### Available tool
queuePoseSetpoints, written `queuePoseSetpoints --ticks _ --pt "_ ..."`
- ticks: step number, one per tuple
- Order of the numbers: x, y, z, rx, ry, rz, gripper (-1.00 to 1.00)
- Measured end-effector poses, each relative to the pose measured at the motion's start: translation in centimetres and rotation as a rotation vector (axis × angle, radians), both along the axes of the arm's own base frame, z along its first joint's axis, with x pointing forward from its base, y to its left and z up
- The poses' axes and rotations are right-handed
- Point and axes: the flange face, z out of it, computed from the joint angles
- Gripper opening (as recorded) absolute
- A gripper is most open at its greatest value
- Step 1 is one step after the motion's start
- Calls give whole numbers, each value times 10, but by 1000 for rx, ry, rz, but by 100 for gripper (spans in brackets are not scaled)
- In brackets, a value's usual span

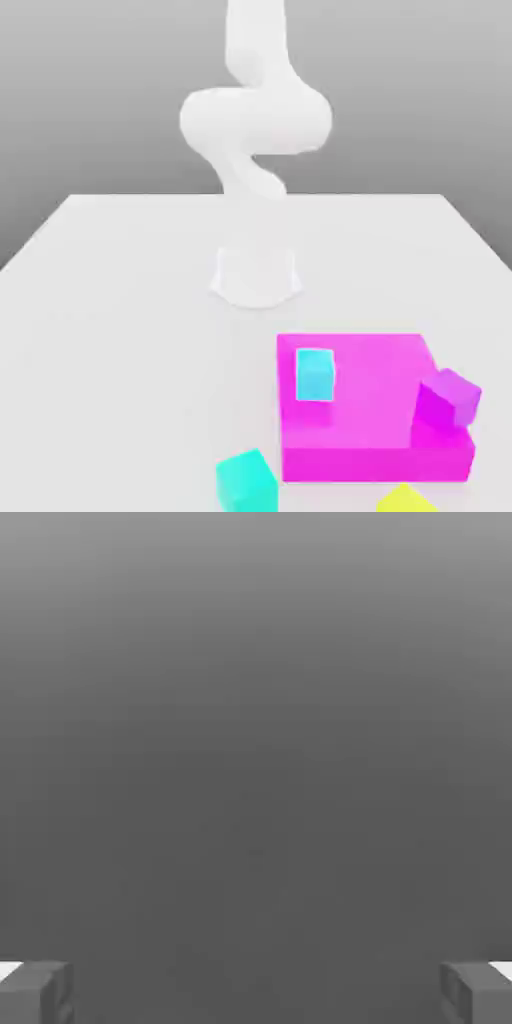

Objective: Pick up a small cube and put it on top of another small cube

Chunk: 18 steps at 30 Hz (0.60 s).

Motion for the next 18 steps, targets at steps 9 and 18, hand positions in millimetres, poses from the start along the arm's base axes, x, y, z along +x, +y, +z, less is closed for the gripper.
queuePoseSetpoints --ticks 9,18 --pt "93 -8 -153 102 226 -335 0" --pt "125 -22 -319 234 427 -649 0"
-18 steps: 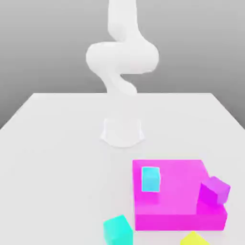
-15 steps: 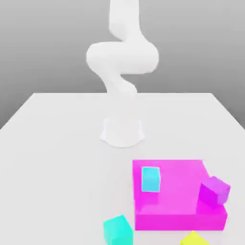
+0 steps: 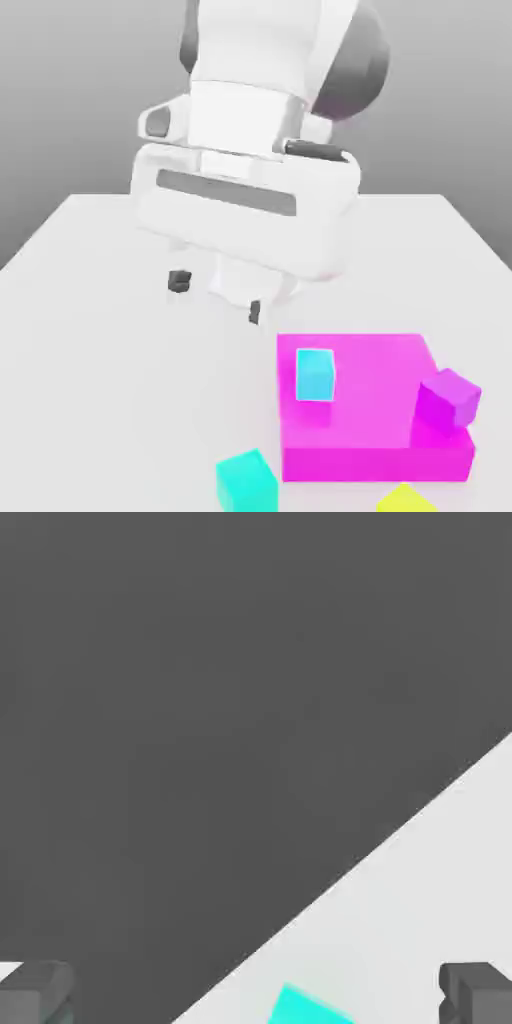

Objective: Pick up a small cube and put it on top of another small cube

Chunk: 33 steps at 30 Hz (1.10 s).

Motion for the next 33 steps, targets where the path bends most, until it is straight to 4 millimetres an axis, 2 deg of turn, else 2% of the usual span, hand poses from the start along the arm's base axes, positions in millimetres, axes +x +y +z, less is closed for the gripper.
queuePoseSetpoints --ticks 7,13,14,19,20,21,26,29,33 --pt "-12 4 -120 127 142 -245 0" --pt "-20 8 -203 176 189 -333 0" --pt "-21 8 -215 175 190 -333 -100" --pt "-21 9 -214 176 186 -332 -100" --pt "-21 9 -220 176 188 -332 -100" --pt "-21 9 -216 176 188 -334 -100" --pt "-20 13 -161 173 190 -313 -100" --pt "-3 64 -144 149 211 -90 -100" --pt "12 145 -120 112 234 249 -100"
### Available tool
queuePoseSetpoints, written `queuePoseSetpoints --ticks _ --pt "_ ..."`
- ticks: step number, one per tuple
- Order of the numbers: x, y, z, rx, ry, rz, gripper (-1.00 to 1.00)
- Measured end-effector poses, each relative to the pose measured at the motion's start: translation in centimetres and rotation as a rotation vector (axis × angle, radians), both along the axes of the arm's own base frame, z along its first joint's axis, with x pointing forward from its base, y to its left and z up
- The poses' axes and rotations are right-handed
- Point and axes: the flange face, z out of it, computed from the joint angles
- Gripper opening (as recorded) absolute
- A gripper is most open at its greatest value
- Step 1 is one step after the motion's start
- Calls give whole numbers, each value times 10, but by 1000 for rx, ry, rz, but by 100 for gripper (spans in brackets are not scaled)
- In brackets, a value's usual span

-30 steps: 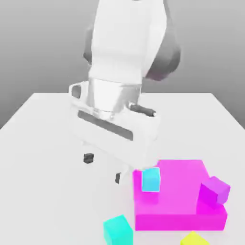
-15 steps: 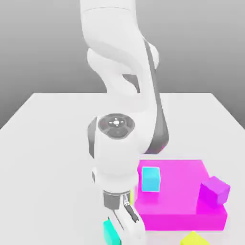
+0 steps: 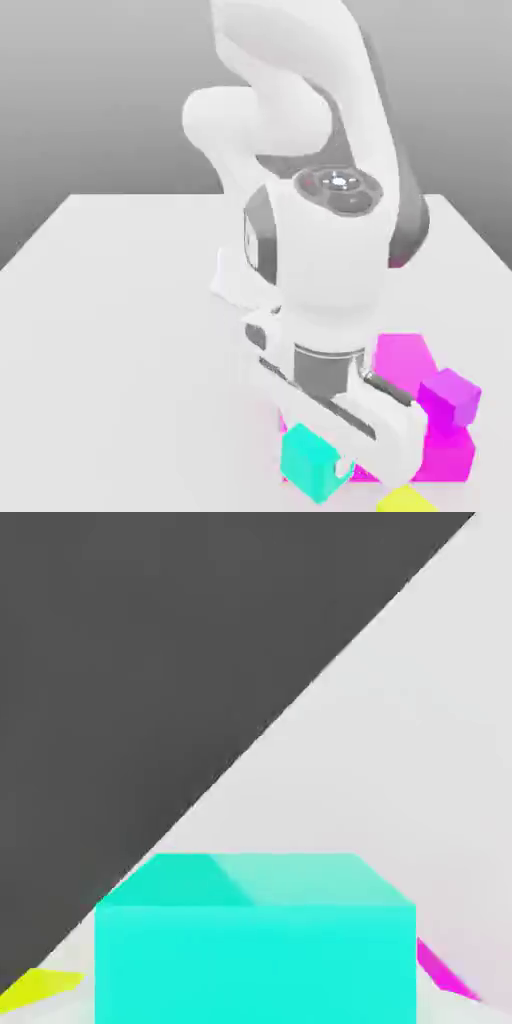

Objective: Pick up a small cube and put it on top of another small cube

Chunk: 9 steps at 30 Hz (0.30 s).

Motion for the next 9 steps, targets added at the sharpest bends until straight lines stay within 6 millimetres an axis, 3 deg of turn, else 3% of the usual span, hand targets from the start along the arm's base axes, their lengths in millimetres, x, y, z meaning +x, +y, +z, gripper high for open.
queuePoseSetpoints --ticks 2,5,6,9 --pt "3 27 -2 1 -2 110 -100" --pt "3 36 -41 2 -3 143 -100" --pt "3 36 -50 1 -3 146 100" --pt "3 36 -50 1 -3 146 100"
